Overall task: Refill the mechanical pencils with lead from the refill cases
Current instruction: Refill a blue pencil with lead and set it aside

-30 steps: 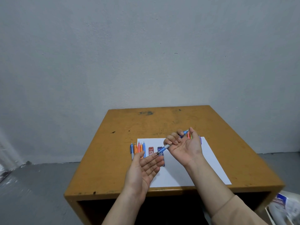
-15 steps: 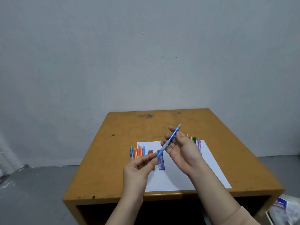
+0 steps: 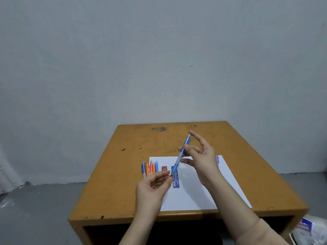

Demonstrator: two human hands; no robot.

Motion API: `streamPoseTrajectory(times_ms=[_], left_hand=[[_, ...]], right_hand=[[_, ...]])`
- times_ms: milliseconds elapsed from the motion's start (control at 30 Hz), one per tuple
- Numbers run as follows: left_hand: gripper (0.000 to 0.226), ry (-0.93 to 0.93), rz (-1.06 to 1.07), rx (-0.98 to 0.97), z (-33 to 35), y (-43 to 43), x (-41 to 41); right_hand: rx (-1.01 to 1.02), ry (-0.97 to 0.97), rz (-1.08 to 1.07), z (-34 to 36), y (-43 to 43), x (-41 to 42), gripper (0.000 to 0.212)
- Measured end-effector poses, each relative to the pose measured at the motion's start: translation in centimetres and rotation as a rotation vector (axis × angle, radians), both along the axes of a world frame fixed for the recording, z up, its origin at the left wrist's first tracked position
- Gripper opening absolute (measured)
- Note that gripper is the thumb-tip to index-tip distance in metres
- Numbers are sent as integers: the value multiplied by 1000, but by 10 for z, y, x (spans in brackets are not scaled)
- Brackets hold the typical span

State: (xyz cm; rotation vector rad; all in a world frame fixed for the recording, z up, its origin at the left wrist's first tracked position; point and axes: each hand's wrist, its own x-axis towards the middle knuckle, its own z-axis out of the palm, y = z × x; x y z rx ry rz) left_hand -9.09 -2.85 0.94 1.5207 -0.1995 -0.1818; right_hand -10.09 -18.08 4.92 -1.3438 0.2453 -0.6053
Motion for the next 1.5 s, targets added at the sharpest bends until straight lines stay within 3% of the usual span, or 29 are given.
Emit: streamPoseTrajectory(times_ms=[200,400,700,1033,1300,1500], left_hand=[[19,-113,99,273,-17,16,24],[31,-284,188,590,-34,34,50],[35,-258,251,724,-54,46,70],[53,-308,204,1065,-59,42,75],[51,-377,189,1112,-62,42,73],[51,-377,189,1127,-62,42,72]], right_hand=[[-104,105,-62,0,-32,23,47],[-311,423,-85,-9,-75,51,49],[-373,754,-102,-30,-105,72,50],[-715,917,-144,-40,-120,81,42],[-810,966,-129,-42,-121,85,34],[-823,977,-177,-50,-124,86,41]])
